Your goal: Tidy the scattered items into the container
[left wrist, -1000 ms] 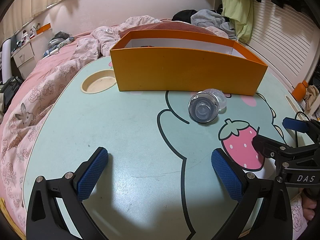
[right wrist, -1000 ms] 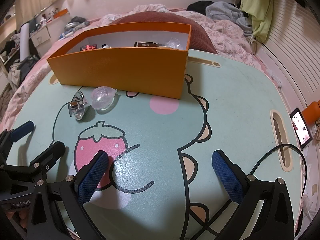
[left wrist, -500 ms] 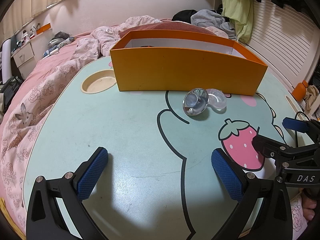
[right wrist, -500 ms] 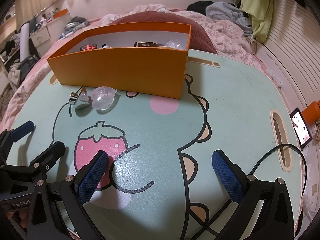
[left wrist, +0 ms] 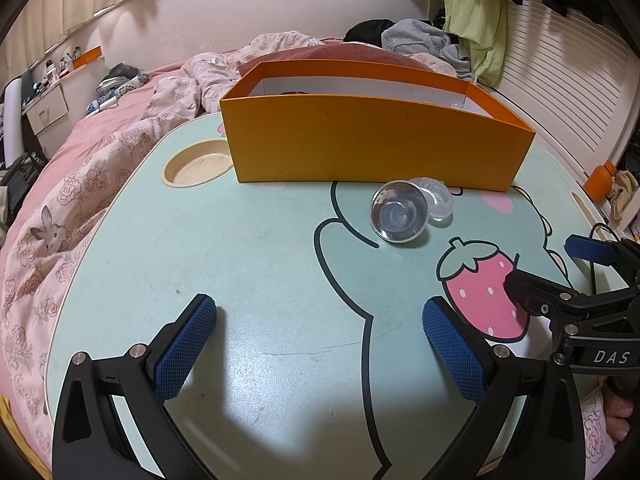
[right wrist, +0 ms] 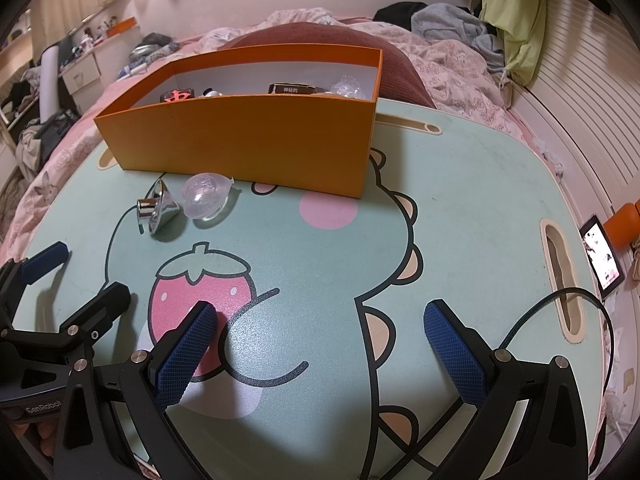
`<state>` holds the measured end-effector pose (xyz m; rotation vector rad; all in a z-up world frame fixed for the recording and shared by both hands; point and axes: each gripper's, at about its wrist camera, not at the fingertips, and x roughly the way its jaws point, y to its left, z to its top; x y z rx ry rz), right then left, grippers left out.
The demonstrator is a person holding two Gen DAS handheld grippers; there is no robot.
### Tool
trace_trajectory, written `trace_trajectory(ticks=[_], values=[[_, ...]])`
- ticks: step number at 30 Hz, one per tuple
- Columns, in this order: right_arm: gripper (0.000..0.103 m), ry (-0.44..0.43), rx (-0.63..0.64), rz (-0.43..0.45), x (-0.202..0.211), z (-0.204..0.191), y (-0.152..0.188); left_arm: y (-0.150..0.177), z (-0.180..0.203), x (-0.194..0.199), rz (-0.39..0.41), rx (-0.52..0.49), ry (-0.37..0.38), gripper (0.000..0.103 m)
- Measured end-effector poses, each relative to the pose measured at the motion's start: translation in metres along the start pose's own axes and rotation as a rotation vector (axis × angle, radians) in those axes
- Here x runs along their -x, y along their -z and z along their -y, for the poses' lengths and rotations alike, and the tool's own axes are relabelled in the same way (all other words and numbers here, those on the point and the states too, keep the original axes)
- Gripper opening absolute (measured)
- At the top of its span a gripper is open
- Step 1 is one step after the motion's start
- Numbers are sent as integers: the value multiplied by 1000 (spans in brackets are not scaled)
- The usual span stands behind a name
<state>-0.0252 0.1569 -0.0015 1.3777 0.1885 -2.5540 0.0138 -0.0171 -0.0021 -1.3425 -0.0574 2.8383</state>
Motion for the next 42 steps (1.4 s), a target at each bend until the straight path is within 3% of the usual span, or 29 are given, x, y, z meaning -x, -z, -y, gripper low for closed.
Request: trace_trajectory(ticks=[32, 34, 35, 36, 40, 42], values=[[103, -14, 0, 14, 2, 1, 1, 0, 2, 1, 0, 2, -3, 103], [95, -77, -16, 44, 8, 4, 0, 0, 2, 1, 0, 3, -1, 103], [81, -103, -17, 55, 10, 4, -2, 0, 3, 1, 0, 3, 0, 103], [75, -115, -9, 58, 11, 3, -4, 1, 3, 1, 1, 5, 1, 103], [68, -68, 72, 73, 10, -13, -18, 0, 2, 3, 3, 8, 3, 103], [58, -102, 83, 77, 8, -20, -28, 0, 2, 3, 4, 8, 2, 103]])
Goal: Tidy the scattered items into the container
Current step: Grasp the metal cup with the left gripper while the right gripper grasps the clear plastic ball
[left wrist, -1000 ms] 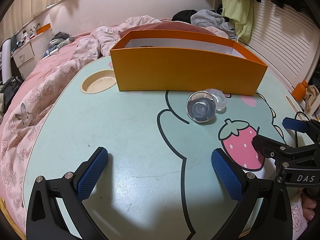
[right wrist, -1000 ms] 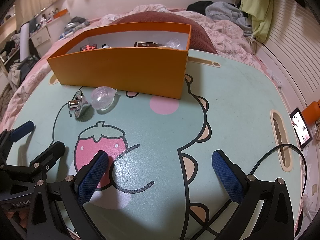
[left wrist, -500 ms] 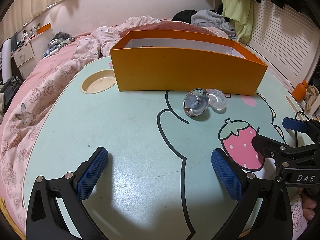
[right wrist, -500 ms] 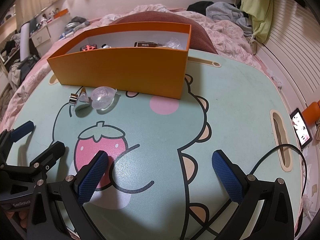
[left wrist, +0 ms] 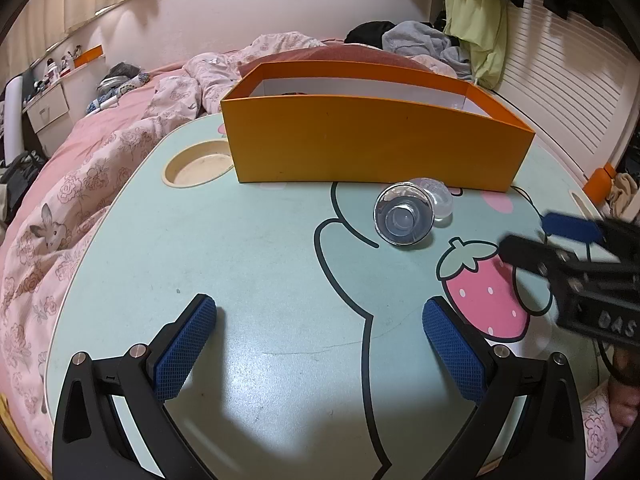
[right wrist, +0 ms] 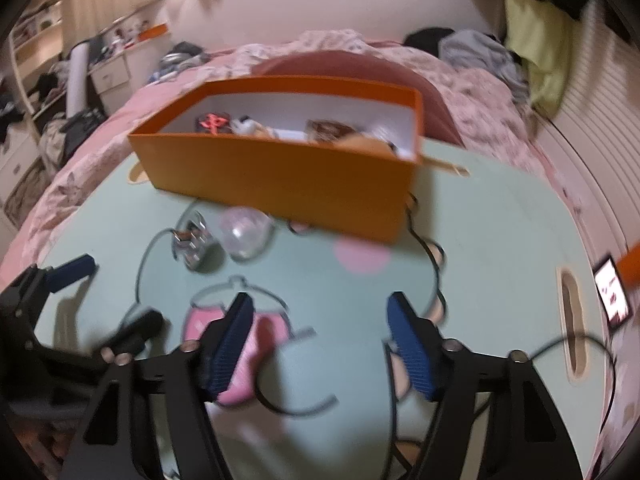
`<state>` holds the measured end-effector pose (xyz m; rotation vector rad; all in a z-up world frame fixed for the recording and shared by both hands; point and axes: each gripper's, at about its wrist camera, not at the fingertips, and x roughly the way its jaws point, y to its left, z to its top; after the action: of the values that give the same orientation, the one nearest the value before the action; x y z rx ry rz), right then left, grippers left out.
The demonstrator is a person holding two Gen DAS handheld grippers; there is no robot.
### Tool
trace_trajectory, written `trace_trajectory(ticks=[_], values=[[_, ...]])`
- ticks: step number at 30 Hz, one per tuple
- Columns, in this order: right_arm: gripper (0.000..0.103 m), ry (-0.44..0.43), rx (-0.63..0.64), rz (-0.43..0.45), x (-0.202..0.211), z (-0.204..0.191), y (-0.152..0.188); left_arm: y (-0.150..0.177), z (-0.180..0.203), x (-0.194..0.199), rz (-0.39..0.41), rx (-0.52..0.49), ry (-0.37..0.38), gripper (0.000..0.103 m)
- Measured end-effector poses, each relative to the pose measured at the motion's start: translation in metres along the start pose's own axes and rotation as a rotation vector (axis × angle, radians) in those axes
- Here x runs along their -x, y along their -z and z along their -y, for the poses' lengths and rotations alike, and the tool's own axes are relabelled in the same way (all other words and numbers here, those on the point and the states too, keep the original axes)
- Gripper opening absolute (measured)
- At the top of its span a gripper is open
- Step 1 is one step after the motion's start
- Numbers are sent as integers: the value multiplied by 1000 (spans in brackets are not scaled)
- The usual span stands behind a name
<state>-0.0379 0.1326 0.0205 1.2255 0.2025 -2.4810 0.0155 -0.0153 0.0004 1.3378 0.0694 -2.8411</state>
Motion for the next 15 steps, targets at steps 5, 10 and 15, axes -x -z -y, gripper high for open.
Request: trace_trajectory(ticks=[5, 10, 15], values=[[44, -24, -9, -25, -21, -12, -27, 0, 0, 0, 0, 2, 0, 103], [43, -75, -2, -47, -37, -28, -37, 1, -1, 0, 1, 5, 1, 103], [39, -27, 72, -53, -54, -46, -41, 1, -2, 0, 1, 5, 2, 103]])
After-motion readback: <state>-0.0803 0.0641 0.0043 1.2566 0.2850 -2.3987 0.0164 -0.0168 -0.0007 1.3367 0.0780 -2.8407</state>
